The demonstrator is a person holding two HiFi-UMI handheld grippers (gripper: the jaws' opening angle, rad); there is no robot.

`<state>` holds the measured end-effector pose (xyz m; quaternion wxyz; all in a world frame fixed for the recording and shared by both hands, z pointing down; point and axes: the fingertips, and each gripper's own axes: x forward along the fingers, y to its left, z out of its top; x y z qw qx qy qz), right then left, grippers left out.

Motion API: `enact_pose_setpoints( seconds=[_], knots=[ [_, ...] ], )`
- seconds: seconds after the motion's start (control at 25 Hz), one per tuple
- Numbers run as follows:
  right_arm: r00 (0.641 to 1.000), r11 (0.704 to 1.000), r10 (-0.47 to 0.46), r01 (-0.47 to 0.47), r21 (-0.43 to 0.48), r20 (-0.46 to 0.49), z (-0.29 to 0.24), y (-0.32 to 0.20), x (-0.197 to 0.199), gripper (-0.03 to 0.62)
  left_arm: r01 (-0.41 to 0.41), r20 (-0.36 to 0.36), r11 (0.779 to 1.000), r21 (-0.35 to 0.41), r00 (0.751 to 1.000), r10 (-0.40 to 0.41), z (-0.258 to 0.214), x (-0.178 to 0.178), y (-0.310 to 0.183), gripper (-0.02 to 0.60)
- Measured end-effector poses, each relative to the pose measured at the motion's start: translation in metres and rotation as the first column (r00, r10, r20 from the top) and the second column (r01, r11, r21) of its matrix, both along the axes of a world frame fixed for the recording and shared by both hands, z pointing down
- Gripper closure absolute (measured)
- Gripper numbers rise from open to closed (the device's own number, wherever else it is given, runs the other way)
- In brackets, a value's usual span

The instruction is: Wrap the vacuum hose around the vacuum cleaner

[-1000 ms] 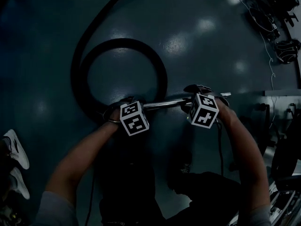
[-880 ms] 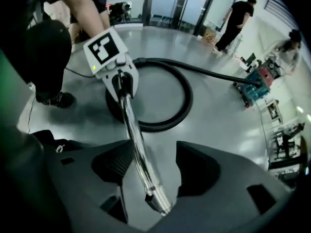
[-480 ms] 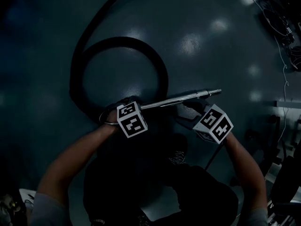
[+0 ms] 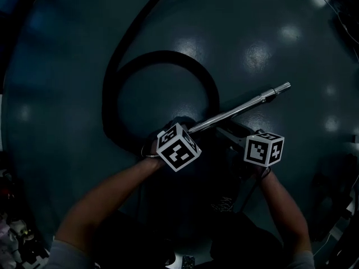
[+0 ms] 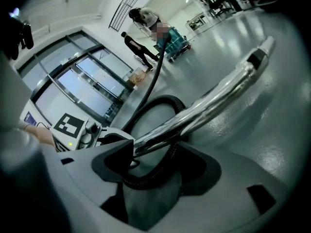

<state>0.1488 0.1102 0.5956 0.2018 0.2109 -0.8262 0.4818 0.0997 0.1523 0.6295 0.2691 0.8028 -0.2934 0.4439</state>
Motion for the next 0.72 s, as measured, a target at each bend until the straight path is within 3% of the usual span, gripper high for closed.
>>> enact_pose_setpoints(
  seconds=[0.2, 0.32, 0.52, 0.72],
  knots=[
    [0.998, 0.995, 0.055, -0.053, -0.079, 0.017, 0.009, -0.009, -0.021, 0.335, 0.035, 0.006, 0.999, 0.014, 0.999, -0.035, 0.001, -0.008, -0.008, 0.403],
    [0.994, 0.987, 0.112, -0.110, -0.117, 0.007, 0.017, -0.013, -0.024, 0.335, 0.118, -0.004, 0.993, -0.013, 0.993, -0.118, 0.002, -0.001, -0.006, 0.402],
    [0.989, 0.985, 0.140, -0.144, -0.096, -0.045, 0.025, -0.024, -0.020, 0.335, 0.216, -0.009, 0.976, -0.013, 0.976, -0.217, 0.008, 0.010, -0.011, 0.402],
    [0.991, 0.995, 0.081, -0.087, -0.052, -0.105, 0.030, -0.043, -0.026, 0.333, 0.332, -0.035, 0.942, -0.046, 0.942, -0.334, 0.012, 0.011, -0.025, 0.402]
  ],
)
